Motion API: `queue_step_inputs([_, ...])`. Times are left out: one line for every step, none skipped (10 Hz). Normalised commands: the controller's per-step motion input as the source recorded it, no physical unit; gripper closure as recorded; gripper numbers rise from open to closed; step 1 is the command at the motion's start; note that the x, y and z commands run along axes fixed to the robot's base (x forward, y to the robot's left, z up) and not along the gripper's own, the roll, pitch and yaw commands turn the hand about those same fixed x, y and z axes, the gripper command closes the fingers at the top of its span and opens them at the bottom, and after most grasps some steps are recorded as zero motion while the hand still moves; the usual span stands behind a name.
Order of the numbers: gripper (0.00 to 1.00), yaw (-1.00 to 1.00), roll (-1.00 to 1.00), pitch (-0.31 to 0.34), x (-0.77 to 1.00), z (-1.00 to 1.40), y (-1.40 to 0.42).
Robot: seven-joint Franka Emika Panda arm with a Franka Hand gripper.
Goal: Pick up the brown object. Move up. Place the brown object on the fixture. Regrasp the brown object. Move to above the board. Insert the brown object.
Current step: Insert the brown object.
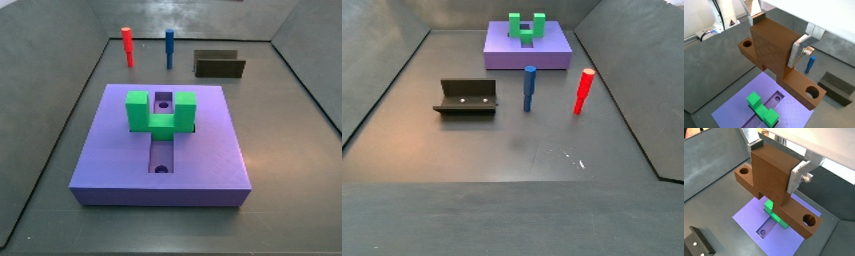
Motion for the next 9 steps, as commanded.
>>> queue_step_inputs([1.00,-0.51,-0.30,0.000,0.00,-0.29,-0.01])
queue_step_inputs([1.00,-0.81,-0.23,0.000,0.00,-0.19,-0.05])
queue_step_inputs([1.00,-0.78,-0.24,0.023,0.00,-0.13,-0.07])
queue_step_inputs([1.00,-0.80,-0.23,0.000,0.00,-0.15,-0.06])
queue_step_inputs([1.00,-0.81,-0.22,0.000,0.00,-0.18,-0.06])
queue_step_inputs([1.00,-0.82,-0.22,0.000,0.00,-0.20,-0.05])
queue_step_inputs([1.00,-0.82,-0.22,-0.040,0.00,-0.16,-0.07])
queue_step_inputs([1.00,-0.82,-0.22,-0.043,0.00,-0.16,-0.07])
queue_step_inputs([1.00,-0.79,-0.25,-0.041,0.00,-0.10,-0.08])
